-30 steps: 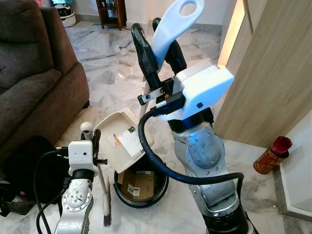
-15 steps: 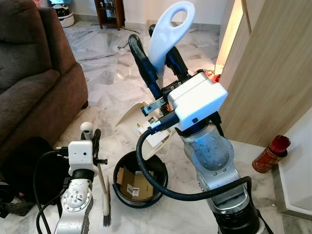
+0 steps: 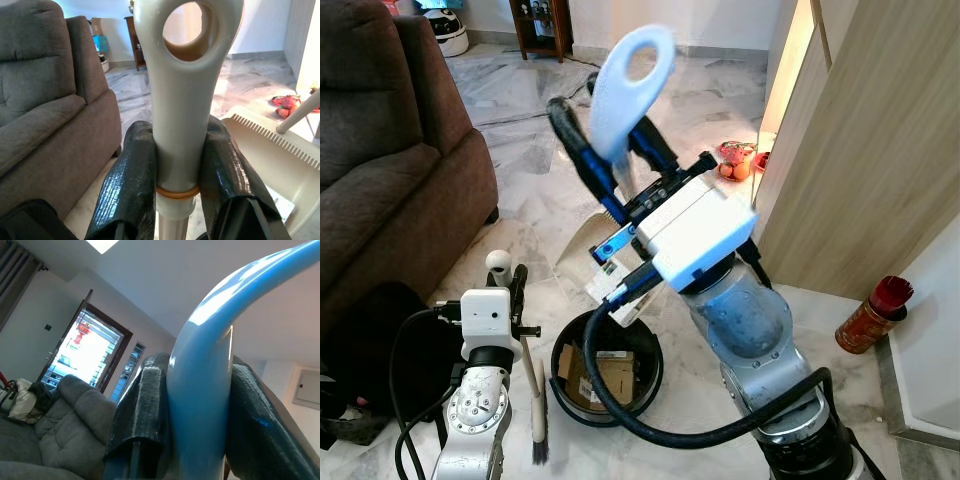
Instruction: Sweep floor
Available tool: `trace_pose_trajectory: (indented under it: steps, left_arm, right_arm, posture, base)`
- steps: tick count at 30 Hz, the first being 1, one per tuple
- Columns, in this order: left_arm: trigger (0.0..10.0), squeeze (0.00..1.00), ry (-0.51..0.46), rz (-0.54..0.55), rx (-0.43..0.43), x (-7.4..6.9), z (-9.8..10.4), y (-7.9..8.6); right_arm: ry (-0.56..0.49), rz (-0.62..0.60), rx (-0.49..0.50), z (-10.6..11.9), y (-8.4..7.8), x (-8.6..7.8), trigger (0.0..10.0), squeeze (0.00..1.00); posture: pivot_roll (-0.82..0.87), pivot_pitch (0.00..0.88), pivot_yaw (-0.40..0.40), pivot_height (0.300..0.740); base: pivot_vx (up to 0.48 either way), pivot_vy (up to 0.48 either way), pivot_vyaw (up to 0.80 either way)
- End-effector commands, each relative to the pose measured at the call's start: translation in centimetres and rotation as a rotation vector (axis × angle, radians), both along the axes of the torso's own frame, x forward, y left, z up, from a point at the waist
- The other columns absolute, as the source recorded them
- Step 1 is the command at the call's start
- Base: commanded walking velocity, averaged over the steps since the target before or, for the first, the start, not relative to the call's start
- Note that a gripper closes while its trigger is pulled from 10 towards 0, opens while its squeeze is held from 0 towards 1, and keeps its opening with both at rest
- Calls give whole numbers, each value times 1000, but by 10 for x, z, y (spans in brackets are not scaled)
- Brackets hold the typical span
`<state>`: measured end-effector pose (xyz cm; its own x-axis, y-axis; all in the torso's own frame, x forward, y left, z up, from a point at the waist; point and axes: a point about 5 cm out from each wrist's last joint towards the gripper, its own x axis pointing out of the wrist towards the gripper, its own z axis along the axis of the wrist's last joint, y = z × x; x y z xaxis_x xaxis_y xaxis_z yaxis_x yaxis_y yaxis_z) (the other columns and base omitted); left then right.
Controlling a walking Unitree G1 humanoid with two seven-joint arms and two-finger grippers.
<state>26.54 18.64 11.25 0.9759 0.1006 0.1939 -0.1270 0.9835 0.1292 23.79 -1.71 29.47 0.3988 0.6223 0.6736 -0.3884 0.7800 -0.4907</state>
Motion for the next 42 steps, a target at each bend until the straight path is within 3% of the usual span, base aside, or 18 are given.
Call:
trace_pose_trajectory:
  steps: [1, 18, 25, 28, 32, 42]
  left_arm:
    - [10000, 0, -32, -1, 17, 1, 6, 1]
    - [10000, 0, -32, -2, 15, 1, 7, -1]
    - [10000, 0, -32, -4, 12, 1, 7, -2]
    - [10000, 0, -32, -5, 13, 1, 7, -2]
    - [10000, 0, -31, -6, 14, 0, 6, -1]
    - [10000, 0, -30, -12, 14, -1, 7, -1]
  right_arm:
    - [-90, 33, 9, 12, 1, -11, 10000, 0]
    - [-39, -19, -23, 1, -7, 0, 10000, 0]
    - [73, -153, 38, -12, -27, 25, 10000, 0]
    - [164, -288, 139, -18, -52, 44, 10000, 0]
    - [171, -492, 199, -28, -84, 59, 10000, 0]
    - [130, -584, 241, -25, -104, 62, 10000, 0]
  posture:
    - [127, 115, 34, 740]
    - [126, 123, 33, 740]
    - [124, 123, 32, 740]
    - [127, 121, 32, 740]
    - [132, 118, 31, 740]
    - [134, 109, 36, 740]
  base:
    - [0, 0, 0]
    - [0, 0, 0]
    - [0, 0, 0]
    - [0, 0, 0]
    - [0, 0, 0]
    - [0, 0, 0]
